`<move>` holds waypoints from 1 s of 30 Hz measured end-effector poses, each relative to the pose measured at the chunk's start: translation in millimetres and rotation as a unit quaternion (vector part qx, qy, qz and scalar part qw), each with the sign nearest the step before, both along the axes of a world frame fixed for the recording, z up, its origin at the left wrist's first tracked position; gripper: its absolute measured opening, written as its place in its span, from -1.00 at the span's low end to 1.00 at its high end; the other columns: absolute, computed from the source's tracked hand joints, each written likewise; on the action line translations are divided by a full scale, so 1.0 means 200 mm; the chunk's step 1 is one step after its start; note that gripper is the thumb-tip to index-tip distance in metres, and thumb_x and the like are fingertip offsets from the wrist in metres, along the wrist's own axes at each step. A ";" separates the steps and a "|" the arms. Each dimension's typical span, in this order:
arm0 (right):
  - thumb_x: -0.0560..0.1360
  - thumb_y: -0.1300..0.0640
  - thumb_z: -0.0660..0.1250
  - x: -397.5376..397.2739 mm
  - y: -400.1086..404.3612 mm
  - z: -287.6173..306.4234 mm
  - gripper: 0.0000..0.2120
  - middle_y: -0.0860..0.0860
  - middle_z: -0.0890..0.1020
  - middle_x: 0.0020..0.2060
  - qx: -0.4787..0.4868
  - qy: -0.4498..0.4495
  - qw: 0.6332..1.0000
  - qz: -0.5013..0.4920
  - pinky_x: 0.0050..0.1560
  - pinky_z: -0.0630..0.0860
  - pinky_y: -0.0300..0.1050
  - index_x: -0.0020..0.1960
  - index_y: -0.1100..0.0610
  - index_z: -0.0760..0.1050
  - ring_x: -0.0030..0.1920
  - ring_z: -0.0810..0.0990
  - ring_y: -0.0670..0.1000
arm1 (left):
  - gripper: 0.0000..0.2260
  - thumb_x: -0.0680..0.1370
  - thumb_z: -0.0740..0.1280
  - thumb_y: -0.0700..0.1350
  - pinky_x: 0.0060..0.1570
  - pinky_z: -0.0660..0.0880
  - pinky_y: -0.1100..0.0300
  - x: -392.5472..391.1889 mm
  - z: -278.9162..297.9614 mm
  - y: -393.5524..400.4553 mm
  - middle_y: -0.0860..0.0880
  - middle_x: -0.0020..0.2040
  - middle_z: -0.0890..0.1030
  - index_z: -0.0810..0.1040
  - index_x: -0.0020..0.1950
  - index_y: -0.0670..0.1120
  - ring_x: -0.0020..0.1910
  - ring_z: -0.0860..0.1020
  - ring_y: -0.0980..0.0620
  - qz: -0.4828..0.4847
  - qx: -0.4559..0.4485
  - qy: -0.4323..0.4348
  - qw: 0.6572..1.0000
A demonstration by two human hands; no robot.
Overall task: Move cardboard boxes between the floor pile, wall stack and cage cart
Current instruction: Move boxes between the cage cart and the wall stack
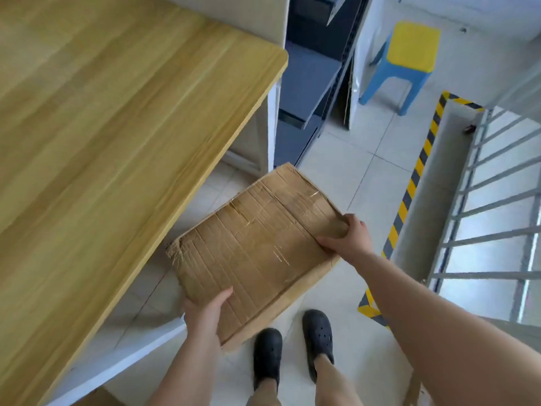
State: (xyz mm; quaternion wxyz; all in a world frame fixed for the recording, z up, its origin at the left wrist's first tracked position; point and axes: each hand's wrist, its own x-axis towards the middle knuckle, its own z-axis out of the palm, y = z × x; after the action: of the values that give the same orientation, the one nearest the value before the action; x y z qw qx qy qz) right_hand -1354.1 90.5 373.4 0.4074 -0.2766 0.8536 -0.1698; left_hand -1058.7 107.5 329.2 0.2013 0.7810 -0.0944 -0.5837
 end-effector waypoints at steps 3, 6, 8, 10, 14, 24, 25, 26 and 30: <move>0.33 0.01 0.53 -0.10 0.24 0.20 -0.27 0.10 0.45 0.26 -0.006 0.017 0.996 -0.091 -0.04 0.37 -0.14 0.38 0.11 0.27 0.19 0.48 0.11 | 0.24 -0.30 0.63 0.12 0.15 0.47 -0.25 -0.07 0.05 -0.04 -0.10 0.29 0.51 0.31 0.38 0.06 0.19 0.52 -0.22 -0.087 -0.023 -0.003 0.996; 0.30 -0.02 0.54 -0.16 0.55 0.42 -0.27 0.10 0.50 0.22 -0.027 0.033 0.979 -0.201 -0.02 0.41 -0.10 0.36 0.12 0.29 0.18 0.50 0.13 | 0.12 -0.13 0.59 0.07 0.15 0.46 -0.24 -0.21 0.26 -0.08 -0.13 0.29 0.48 0.28 0.41 0.05 0.18 0.51 -0.25 -0.218 -0.030 -0.006 0.975; 0.26 -0.05 0.56 -0.16 0.77 0.55 -0.26 0.09 0.51 0.20 -0.046 0.050 0.962 -0.265 0.06 0.45 -0.05 0.33 0.11 0.32 0.18 0.50 0.12 | 0.13 -0.14 0.60 0.12 0.13 0.47 -0.26 -0.30 0.37 -0.08 -0.10 0.29 0.48 0.27 0.41 0.08 0.19 0.51 -0.24 -0.298 -0.041 -0.019 0.953; 0.25 -0.05 0.56 -0.15 1.00 0.67 -0.26 0.09 0.51 0.19 -0.063 0.058 0.942 -0.323 0.00 0.42 -0.08 0.32 0.12 0.33 0.17 0.50 0.12 | 0.15 -0.15 0.61 0.13 0.13 0.48 -0.26 -0.40 0.40 -0.06 -0.11 0.30 0.49 0.28 0.41 0.05 0.19 0.51 -0.24 -0.363 -0.066 -0.017 0.929; 0.22 -0.04 0.59 -0.09 1.47 0.81 -0.25 0.11 0.54 0.17 -0.083 0.060 0.896 -0.433 0.00 0.42 -0.13 0.30 0.15 0.36 0.16 0.52 0.12 | 0.10 -0.11 0.60 0.05 0.19 0.46 -0.18 -0.67 0.63 0.12 -0.17 0.24 0.53 0.31 0.40 -0.09 0.14 0.54 -0.23 -0.463 -0.085 -0.005 0.882; 0.25 -0.04 0.57 0.17 2.72 0.87 -0.38 0.13 0.54 0.12 -0.089 0.067 0.735 -0.669 0.00 0.45 -0.08 0.16 0.12 0.35 0.08 0.52 0.13 | -0.13 -0.02 0.58 0.16 0.18 0.47 -0.17 -1.27 0.83 1.06 -0.23 0.17 0.52 0.38 0.17 -0.14 0.13 0.52 -0.27 -0.707 -0.175 -0.036 0.684; 0.26 -0.03 0.57 0.20 2.84 0.87 -0.41 0.13 0.54 0.11 -0.093 0.068 0.718 -0.686 -0.05 0.43 -0.10 0.12 0.11 0.34 0.04 0.51 0.11 | -0.16 0.05 0.59 0.13 0.20 0.45 -0.16 -1.31 0.85 1.19 -0.24 0.18 0.52 0.40 0.21 -0.16 0.15 0.51 -0.27 -0.724 -0.188 -0.029 0.663; 0.26 -0.02 0.56 0.23 2.96 0.86 -0.44 0.14 0.54 0.10 -0.098 0.068 0.700 -0.704 -0.08 0.39 -0.12 0.10 0.10 0.34 0.00 0.50 0.09 | -0.18 0.08 0.59 0.11 0.22 0.44 -0.14 -1.36 0.89 1.33 -0.24 0.19 0.52 0.42 0.24 -0.16 0.16 0.51 -0.26 -0.738 -0.204 -0.021 0.643; 0.24 -0.04 0.58 0.33 3.45 0.84 -0.40 0.11 0.55 0.07 -0.116 0.067 0.636 -0.760 -0.07 0.46 -0.08 0.10 0.13 0.35 0.01 0.52 0.10 | -0.30 0.24 0.54 0.05 0.28 0.36 -0.07 -1.51 0.99 1.87 -0.21 0.25 0.48 0.40 0.31 -0.08 0.24 0.43 -0.25 -0.783 -0.240 0.003 0.573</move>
State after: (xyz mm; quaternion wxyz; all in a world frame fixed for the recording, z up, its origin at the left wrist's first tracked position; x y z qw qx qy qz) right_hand -1288.5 780.3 541.8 0.0403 0.4141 0.7607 -0.4982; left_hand -1361.1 480.7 527.7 -0.1542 0.3239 -0.8055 -0.4717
